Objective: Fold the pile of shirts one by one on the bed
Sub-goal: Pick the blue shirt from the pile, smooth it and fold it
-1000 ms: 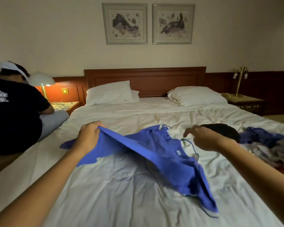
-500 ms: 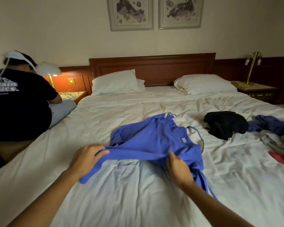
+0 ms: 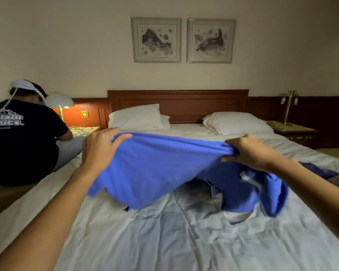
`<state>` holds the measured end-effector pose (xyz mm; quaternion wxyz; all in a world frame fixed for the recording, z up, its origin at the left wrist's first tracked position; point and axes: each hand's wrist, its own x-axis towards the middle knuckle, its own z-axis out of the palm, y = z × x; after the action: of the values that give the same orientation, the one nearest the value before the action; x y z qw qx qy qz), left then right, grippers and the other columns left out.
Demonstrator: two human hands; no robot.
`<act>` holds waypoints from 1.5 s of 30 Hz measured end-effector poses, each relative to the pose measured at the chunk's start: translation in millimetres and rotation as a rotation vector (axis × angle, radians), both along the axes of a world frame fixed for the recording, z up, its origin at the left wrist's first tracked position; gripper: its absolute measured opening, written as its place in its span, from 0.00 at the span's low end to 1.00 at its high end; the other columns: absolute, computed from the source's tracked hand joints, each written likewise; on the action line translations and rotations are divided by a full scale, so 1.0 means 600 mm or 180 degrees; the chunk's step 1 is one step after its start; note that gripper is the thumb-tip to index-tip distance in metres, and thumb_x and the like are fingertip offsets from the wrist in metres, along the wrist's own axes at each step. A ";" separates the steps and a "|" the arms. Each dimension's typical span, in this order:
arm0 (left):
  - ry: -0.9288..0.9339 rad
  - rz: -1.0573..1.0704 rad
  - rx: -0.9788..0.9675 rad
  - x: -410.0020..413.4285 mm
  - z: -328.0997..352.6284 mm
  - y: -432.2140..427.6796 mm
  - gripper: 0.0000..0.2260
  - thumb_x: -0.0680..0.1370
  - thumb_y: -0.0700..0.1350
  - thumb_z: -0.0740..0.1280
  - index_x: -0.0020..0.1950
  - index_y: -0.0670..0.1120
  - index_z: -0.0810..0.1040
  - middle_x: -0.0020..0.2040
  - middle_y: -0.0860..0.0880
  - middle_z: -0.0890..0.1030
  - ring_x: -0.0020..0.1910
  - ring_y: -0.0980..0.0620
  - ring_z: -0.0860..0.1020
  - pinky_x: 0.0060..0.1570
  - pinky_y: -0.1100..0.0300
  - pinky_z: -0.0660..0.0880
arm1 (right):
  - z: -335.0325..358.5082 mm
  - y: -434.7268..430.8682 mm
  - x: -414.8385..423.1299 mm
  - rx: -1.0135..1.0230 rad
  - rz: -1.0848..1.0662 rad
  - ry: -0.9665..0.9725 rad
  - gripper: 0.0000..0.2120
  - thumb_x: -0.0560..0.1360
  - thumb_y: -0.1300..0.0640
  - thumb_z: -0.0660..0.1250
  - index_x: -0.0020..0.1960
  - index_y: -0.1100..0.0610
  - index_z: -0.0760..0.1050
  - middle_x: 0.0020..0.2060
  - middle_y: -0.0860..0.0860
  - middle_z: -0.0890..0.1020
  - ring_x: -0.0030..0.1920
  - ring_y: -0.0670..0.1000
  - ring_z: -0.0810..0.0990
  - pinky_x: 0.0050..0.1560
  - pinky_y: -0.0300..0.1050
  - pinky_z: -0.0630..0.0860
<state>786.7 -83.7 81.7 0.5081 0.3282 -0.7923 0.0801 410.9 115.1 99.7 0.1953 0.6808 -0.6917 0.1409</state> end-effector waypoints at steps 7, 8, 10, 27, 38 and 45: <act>0.0293 -0.0048 -0.0301 -0.019 0.155 -0.015 0.21 0.77 0.65 0.64 0.37 0.48 0.75 0.26 0.49 0.70 0.30 0.45 0.70 0.31 0.53 0.68 | 0.175 0.014 -0.013 -0.0388 0.0155 -0.0514 0.29 0.62 0.38 0.78 0.29 0.54 0.62 0.22 0.47 0.64 0.24 0.47 0.61 0.28 0.38 0.63; 0.0255 -0.0064 -0.0160 -0.027 0.157 -0.027 0.20 0.77 0.63 0.65 0.34 0.49 0.73 0.26 0.49 0.70 0.30 0.45 0.70 0.31 0.54 0.67 | 0.181 -0.002 -0.021 -0.0133 -0.0019 -0.0557 0.28 0.63 0.40 0.80 0.29 0.54 0.64 0.22 0.47 0.67 0.24 0.46 0.64 0.27 0.38 0.63; 0.0186 0.0007 0.0156 -0.043 0.145 -0.066 0.20 0.78 0.59 0.67 0.31 0.51 0.70 0.25 0.49 0.68 0.29 0.47 0.70 0.30 0.55 0.65 | 0.180 -0.044 -0.040 0.0653 -0.0346 -0.0515 0.20 0.66 0.46 0.80 0.29 0.51 0.70 0.21 0.43 0.74 0.24 0.41 0.72 0.28 0.33 0.67; 0.1213 -0.0582 0.0265 -0.128 0.175 -0.281 0.06 0.82 0.37 0.60 0.49 0.43 0.76 0.41 0.44 0.77 0.39 0.55 0.69 0.39 0.69 0.66 | 0.152 -0.265 -0.131 -0.1046 -0.0455 0.0833 0.16 0.72 0.63 0.66 0.59 0.53 0.79 0.54 0.53 0.77 0.55 0.58 0.70 0.41 0.50 0.71; -0.2379 -0.0533 0.1390 0.065 -0.319 -0.085 0.21 0.78 0.64 0.55 0.46 0.54 0.82 0.46 0.58 0.75 0.46 0.56 0.76 0.47 0.67 0.66 | -0.282 -0.048 -0.060 0.2685 -0.0444 0.0035 0.23 0.75 0.64 0.58 0.67 0.48 0.73 0.62 0.53 0.77 0.61 0.54 0.76 0.59 0.44 0.69; -0.2678 -0.0407 0.1245 0.126 -0.359 -0.016 0.11 0.80 0.55 0.67 0.60 0.55 0.81 0.55 0.60 0.78 0.56 0.53 0.75 0.57 0.58 0.71 | -0.348 0.073 0.004 0.2064 0.0233 -0.0960 0.24 0.81 0.62 0.58 0.70 0.38 0.71 0.66 0.31 0.71 0.65 0.34 0.70 0.65 0.26 0.61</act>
<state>862.6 -93.3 -133.8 0.0751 0.3072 -0.9484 0.0239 413.4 159.0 -109.0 -0.1403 0.7032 -0.6967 0.0200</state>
